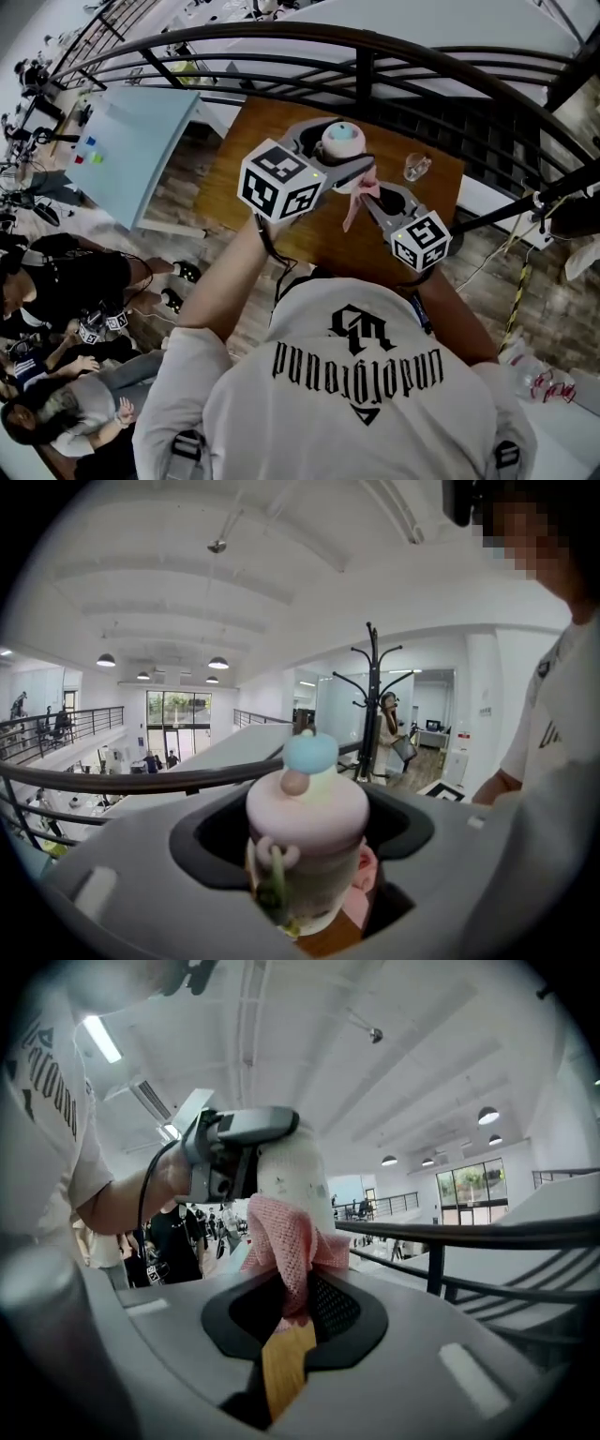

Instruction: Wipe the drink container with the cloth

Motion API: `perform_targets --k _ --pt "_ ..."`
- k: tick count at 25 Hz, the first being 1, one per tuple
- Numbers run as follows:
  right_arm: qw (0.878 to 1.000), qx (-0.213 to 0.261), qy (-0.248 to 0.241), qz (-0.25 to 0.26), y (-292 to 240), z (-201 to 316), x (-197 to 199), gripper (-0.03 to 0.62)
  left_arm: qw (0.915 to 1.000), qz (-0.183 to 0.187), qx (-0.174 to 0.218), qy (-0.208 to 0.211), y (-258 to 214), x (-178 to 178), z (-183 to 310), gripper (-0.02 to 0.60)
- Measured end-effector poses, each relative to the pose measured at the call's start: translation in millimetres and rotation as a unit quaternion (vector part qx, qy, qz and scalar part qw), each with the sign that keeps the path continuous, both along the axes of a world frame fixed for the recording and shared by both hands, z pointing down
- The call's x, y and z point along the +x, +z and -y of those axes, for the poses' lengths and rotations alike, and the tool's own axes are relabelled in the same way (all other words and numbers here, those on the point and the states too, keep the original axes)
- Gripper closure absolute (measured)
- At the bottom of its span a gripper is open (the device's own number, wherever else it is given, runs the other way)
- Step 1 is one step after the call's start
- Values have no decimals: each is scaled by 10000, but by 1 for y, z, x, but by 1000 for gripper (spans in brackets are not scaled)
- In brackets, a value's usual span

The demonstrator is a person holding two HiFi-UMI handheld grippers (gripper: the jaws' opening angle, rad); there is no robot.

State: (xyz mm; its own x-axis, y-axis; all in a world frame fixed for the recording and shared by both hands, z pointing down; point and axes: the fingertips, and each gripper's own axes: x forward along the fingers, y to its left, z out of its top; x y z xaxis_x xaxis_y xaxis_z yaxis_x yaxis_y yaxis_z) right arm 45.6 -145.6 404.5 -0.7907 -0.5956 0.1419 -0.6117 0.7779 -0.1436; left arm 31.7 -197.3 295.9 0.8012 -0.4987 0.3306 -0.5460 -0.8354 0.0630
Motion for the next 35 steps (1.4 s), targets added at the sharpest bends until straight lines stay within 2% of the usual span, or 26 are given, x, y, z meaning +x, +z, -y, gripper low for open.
perform_targets --k 2,4,11,15,17,20,24,27,31,35 --pt "9999 -135 -6 -61 13 0 1 546 9999 15 56 160 3 -1 -5 190" --pt "9999 -66 21 -79 7 5 5 546 9996 38 63 272 7 -2 -9 190" --pt "9978 646 -104 35 -66 27 11 546 9974 66 -24 720 25 3 -26 190" --pt "9951 940 -263 147 -97 24 6 546 9962 -32 74 871 20 3 -37 190" --pt "9956 870 -238 242 -93 22 7 546 9959 -123 120 887 14 1 -39 190" --pt "9981 532 -261 164 -57 18 6 546 9945 -188 234 1005 8 1 -41 190" --pt "9983 -5 -570 -154 6 1 -6 546 9930 -89 273 1150 14 -3 -45 190" --pt "9967 -188 -762 -210 29 -7 -14 546 9923 -60 264 1206 18 -8 -50 190" --pt "9965 -140 -806 -150 24 -4 -12 546 9904 -111 268 1350 24 -10 -59 190" --pt "9951 324 -925 115 -33 4 -12 546 9863 -82 347 1609 27 -8 -69 190"
